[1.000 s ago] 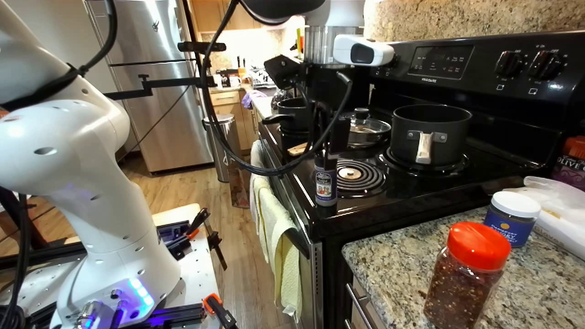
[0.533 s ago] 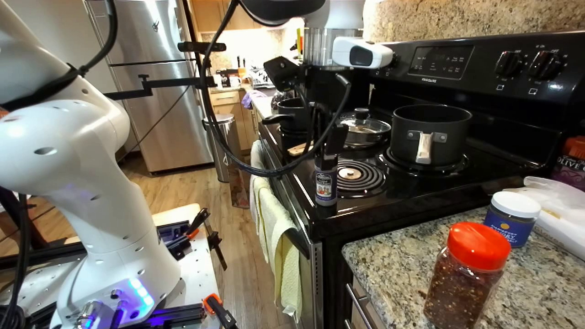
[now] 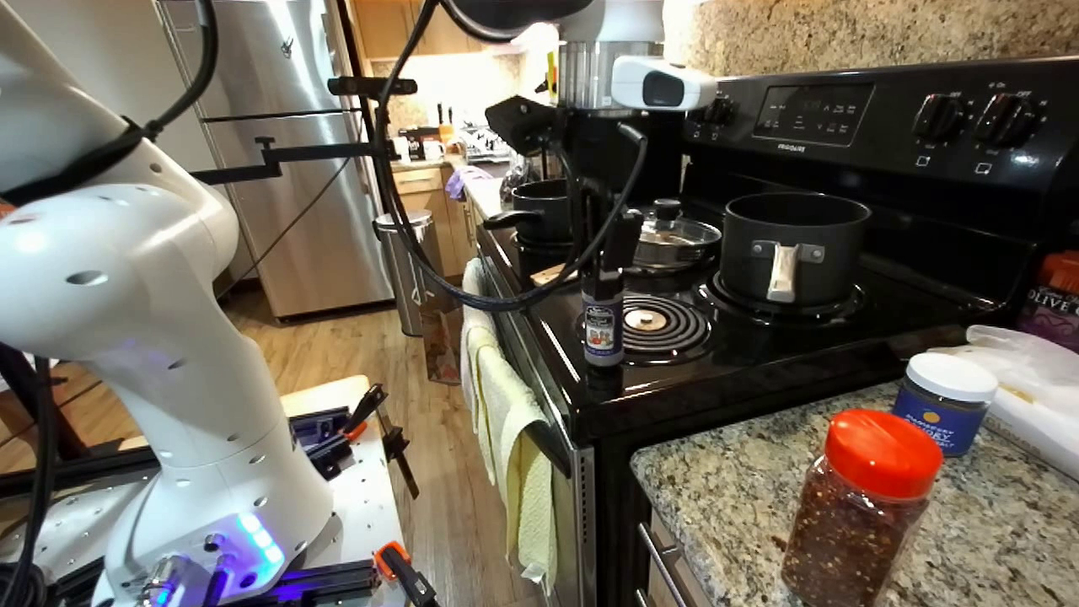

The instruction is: Move the grey bottle to the left

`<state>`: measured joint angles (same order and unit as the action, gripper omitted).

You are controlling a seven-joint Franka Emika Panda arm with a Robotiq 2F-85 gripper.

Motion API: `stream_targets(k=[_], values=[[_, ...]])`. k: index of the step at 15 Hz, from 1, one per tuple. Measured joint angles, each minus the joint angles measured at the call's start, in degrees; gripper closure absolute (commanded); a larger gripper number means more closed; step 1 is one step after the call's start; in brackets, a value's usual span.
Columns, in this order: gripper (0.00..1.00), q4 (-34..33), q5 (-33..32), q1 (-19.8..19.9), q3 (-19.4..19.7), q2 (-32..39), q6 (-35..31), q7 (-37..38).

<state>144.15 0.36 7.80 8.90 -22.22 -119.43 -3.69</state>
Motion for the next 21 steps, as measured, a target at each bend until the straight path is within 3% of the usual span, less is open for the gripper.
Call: stream_targets(k=[12,20,21], values=[[0.76,-4.46,-1.2,-6.4,-8.94,-0.99,0.13,0.08],[0.76,-9.44,-1.2,-11.55,-11.87,4.41,0.09,-0.16],[0.51,-10.46,-1.2,-11.95,-12.16,5.55,0.09,-0.16]])
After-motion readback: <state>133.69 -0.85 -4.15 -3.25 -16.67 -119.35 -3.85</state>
